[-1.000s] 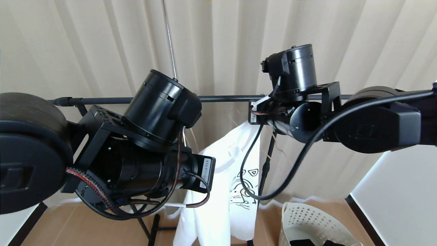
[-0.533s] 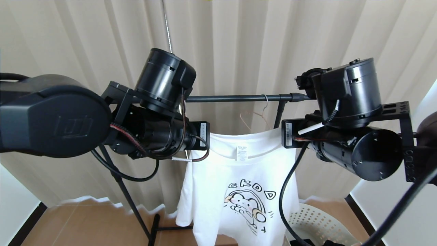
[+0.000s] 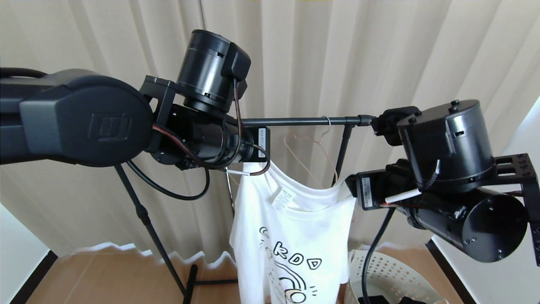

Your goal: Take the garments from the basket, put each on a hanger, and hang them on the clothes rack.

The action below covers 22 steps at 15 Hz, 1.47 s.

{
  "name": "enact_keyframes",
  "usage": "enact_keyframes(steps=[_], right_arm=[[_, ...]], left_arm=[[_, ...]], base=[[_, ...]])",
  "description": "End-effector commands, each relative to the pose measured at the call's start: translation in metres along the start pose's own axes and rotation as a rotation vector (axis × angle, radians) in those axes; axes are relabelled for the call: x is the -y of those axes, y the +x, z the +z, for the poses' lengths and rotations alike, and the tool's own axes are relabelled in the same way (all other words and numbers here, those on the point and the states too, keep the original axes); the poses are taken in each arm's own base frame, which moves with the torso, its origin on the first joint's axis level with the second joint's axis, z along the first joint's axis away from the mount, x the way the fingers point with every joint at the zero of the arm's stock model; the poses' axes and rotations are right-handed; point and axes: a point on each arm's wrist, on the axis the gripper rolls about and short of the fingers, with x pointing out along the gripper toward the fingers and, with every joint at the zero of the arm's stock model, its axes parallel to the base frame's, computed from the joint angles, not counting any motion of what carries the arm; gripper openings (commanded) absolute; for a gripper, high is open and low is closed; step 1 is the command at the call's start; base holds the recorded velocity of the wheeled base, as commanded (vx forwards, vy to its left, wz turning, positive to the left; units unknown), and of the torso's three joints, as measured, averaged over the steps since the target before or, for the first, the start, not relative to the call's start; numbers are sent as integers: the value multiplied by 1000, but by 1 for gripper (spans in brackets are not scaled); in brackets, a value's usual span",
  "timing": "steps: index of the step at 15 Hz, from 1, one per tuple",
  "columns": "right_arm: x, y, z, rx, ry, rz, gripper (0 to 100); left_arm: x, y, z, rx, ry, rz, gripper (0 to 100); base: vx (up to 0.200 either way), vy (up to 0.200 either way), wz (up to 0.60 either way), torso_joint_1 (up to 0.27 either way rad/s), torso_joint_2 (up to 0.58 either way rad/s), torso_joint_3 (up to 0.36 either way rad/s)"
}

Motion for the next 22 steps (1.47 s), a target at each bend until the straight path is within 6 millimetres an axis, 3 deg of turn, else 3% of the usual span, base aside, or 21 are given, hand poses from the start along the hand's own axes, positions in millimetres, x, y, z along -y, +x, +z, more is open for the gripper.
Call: enact_keyframes(steps=[1,4,8,15,22], right_arm=[[3,-9,-19,-33,-75,25,100],[-10,-14,-54,-111,-222,96,100],[-25,-24,-59,-102,-214,296,100],[-40,-25,-44,2,-167,492,100],[-98,3,5,213,-91,496,100]], left_arm=[[2,-3,7,27,-3,-10,0],[4,-8,17,64,-8,-23,0],[5,-11,16,63,4,-26,0],[12,-11,8,46,25,-24,0],[18,-11,-2,32,55,10,0]], base=[[0,0,0,0,0,0],[0,0,0,0,0,0],[0,0,0,0,0,0],[0,0,0,0,0,0],[0,0,0,0,0,0]])
